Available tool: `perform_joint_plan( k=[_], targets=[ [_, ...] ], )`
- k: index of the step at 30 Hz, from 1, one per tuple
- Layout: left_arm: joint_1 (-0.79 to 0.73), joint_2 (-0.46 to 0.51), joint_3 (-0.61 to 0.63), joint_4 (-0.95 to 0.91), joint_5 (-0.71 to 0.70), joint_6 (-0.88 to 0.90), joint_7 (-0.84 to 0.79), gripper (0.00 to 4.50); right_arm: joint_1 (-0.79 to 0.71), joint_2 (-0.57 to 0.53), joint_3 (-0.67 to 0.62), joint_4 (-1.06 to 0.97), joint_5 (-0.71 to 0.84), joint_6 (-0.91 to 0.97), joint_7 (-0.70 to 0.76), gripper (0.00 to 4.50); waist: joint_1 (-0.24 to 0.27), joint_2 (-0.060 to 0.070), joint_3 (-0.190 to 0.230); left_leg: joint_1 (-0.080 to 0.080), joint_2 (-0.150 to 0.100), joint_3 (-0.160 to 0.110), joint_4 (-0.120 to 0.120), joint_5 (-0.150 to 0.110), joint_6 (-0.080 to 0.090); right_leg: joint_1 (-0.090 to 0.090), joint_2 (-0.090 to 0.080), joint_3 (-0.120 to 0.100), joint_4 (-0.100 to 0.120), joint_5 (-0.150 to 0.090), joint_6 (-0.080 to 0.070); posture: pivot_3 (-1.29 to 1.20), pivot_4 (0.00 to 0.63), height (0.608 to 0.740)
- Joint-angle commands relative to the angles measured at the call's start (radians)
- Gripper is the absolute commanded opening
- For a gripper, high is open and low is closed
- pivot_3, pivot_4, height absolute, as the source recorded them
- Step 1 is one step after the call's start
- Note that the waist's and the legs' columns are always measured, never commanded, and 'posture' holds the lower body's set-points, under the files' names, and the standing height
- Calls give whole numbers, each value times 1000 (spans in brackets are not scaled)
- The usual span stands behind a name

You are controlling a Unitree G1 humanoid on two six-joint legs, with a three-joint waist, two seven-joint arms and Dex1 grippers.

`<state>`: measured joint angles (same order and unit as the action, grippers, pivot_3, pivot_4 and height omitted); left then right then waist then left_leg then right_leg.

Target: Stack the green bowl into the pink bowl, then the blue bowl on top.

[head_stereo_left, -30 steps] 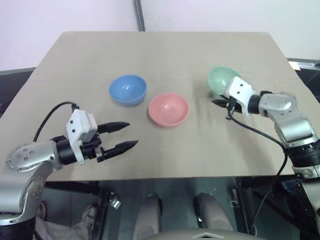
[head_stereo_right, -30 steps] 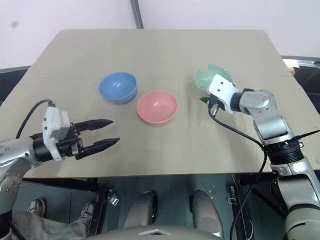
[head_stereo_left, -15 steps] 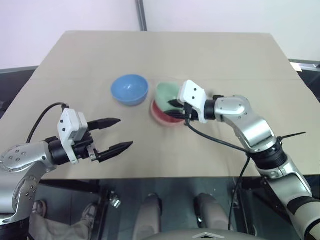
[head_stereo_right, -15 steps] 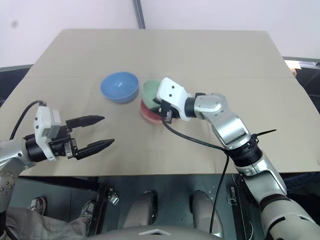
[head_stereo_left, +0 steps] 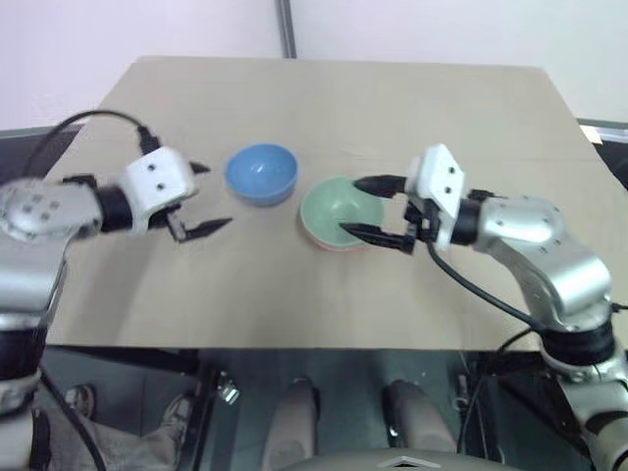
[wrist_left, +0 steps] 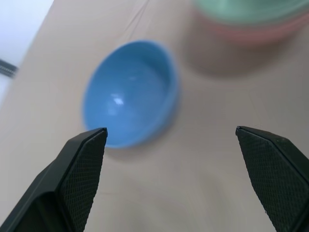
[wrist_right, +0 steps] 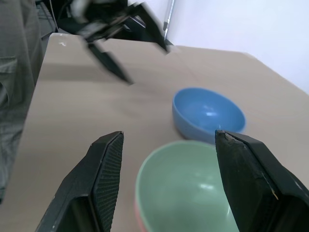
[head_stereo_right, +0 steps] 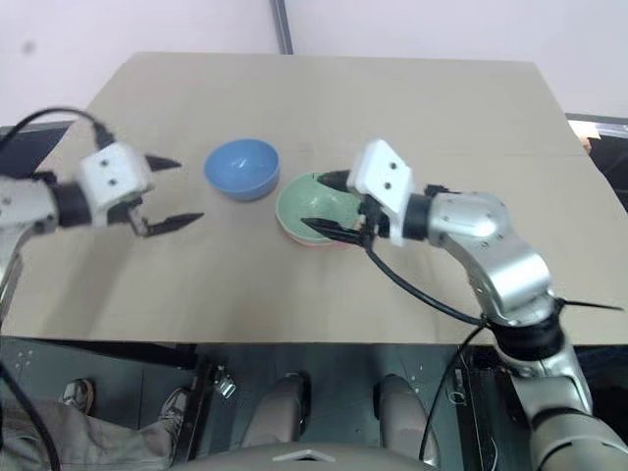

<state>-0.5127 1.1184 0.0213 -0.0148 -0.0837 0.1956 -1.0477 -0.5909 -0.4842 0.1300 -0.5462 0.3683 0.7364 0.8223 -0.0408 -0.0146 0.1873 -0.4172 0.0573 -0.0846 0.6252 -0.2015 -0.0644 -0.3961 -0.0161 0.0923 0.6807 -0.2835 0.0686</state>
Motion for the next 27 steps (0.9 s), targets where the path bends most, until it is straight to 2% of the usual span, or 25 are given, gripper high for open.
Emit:
perform_joint_plan(
  k=[1,3,7,8,11,16,17,18,21,27],
  targets=[
    [-196,-64,-188,208,187,-168,-41,4500,31,-29,-64,-98,30,45,-62,3294,-3,0,0,0,0,0,-1,0,0,0,0,0,0,0,0,0,150,740],
    [-286,-124,-278,330,287,-245,-24,4500,43,-37,-68,-120,25,60,-98,3294,0,0,0,0,0,0,-2,0,0,0,0,0,0,0,0,0,150,740],
    [-373,-205,-355,485,376,-322,-10,4500,59,-52,-65,-156,18,75,-150,3294,-8,0,0,-2,0,0,-3,0,0,-2,0,0,-1,0,0,0,150,740],
    [-384,-219,-370,512,388,-345,-17,4256,66,-55,-68,-167,20,81,-161,3333,-9,0,0,-3,0,0,-3,0,0,-4,0,0,-1,0,0,0,150,740],
    [-404,-243,-390,564,408,-391,-35,3222,82,-67,-78,-195,25,97,-190,3341,-9,0,0,-12,0,-1,-3,0,0,-12,0,0,1,0,-1,0,150,740],
    [-429,-266,-381,601,407,-427,-65,617,100,-85,-89,-216,28,104,-222,3341,-4,0,0,-16,0,-1,1,0,0,-15,0,-1,3,0,-1,0,150,740],
    [-437,-270,-365,590,384,-421,-79,213,105,-86,-93,-219,29,104,-227,3341,-3,0,0,-16,0,-1,1,0,0,-15,0,-2,3,0,0,0,150,740],
    [-441,-271,-345,573,354,-423,-94,87,109,-87,-95,-222,30,103,-231,3341,-3,0,0,-16,0,-1,2,0,0,-15,0,-2,4,0,0,0,150,740],
    [-441,-233,-291,480,258,-413,-193,87,125,-97,-100,-230,32,99,-238,3341,-2,0,1,-16,0,-2,4,0,0,-15,0,-2,8,0,0,0,150,740],
    [-415,-168,-182,171,24,-244,-362,87,167,-116,-125,-238,35,86,-253,3341,-5,-1,1,-15,0,-2,8,0,0,-15,0,-1,13,0,0,0,150,740]
  ],
)
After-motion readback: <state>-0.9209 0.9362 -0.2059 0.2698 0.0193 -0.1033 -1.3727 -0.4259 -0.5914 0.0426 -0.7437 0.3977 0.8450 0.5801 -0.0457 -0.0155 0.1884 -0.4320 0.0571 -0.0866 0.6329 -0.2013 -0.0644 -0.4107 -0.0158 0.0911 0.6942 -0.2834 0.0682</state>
